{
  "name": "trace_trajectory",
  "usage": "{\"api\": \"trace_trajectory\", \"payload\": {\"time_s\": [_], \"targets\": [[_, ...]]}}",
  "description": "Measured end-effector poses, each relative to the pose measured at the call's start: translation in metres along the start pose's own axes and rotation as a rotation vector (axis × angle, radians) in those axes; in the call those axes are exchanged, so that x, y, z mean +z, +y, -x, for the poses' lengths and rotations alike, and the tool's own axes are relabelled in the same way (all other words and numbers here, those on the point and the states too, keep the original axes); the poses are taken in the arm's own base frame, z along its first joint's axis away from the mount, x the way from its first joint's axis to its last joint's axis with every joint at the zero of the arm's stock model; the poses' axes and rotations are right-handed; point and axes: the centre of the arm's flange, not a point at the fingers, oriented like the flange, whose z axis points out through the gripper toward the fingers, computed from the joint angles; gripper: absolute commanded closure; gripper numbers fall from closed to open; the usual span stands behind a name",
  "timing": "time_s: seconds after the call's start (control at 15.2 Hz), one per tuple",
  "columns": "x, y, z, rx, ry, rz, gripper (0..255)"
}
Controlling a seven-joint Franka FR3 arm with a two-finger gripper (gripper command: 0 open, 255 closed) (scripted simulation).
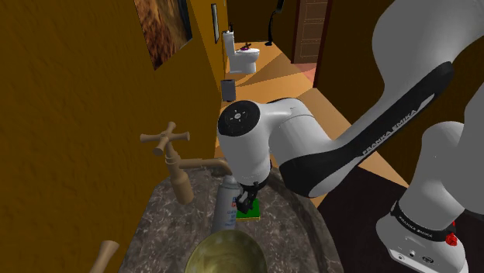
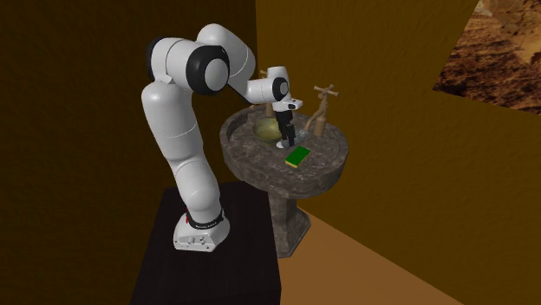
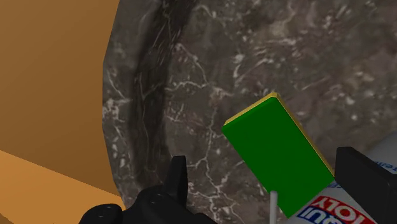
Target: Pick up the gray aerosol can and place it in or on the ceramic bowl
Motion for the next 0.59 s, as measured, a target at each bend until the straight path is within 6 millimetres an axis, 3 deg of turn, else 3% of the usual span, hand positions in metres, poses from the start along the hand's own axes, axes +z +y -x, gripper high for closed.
{"api": "trace_trajectory", "payload": {"time_s": [0.07, 0.13, 0.59], "targets": [[0.0000, 0.0000, 0.0000, 0.000, 0.000, 0.000, 0], [0.0000, 0.0000, 0.0000, 0.000, 0.000, 0.000, 255], [-0.0003, 0.0001, 0.0001, 0.000, 0.000, 0.000, 255]]}}
